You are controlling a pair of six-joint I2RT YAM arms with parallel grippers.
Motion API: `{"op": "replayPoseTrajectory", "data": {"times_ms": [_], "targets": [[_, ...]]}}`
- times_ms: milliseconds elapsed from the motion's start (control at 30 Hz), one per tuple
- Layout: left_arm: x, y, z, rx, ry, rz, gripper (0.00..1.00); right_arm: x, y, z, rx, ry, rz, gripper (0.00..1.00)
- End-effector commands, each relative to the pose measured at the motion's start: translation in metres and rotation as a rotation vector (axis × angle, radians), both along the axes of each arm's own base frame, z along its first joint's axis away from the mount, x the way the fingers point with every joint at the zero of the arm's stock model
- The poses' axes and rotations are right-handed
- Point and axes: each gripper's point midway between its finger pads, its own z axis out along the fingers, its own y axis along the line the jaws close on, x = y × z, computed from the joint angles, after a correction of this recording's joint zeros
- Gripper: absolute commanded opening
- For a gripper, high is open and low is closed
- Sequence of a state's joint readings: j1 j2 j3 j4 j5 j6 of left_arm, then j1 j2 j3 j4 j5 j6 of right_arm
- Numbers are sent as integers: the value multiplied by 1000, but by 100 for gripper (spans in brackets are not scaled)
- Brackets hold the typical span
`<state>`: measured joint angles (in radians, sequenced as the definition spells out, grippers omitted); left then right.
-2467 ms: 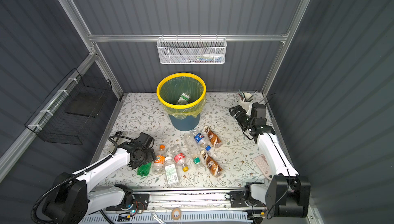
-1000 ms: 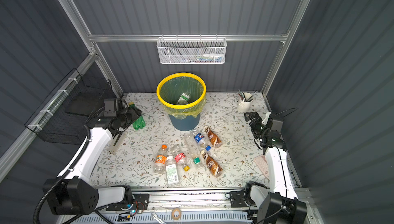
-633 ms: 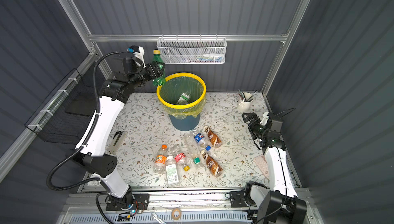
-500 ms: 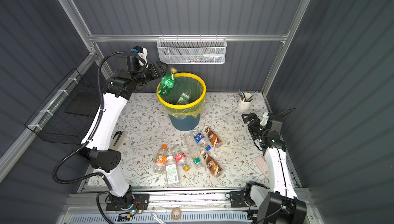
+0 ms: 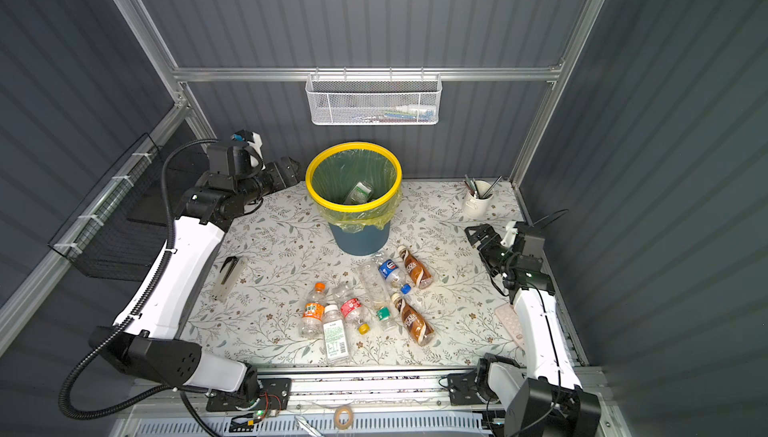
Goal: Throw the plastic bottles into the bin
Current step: 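Draw the left arm back while the right gripper reaches toward the Nescafe bottle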
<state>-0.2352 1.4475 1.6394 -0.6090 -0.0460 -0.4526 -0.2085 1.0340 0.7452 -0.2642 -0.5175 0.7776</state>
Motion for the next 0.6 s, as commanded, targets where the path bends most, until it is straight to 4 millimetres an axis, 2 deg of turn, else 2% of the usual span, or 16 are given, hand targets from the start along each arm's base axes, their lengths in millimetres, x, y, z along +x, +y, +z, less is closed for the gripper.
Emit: {"op": "replayPoseTrajectory", "data": {"times_ms": [0, 133, 300, 400, 567], "targets": [[-5, 14, -40, -11, 84, 39, 100, 1, 14, -13, -104, 52, 80, 99], [-26, 34, -88, 24, 185, 96, 99, 8, 44, -28, -233, 100, 214, 98], [-51, 50, -141, 26, 291, 156, 99, 8, 77, -61, -347, 206, 363, 95], [-61, 53, -164, 8, 335, 182, 99, 9, 96, -76, -397, 229, 447, 93], [-67, 56, -182, -15, 362, 210, 100, 10, 118, -96, -472, 280, 562, 89]]}}
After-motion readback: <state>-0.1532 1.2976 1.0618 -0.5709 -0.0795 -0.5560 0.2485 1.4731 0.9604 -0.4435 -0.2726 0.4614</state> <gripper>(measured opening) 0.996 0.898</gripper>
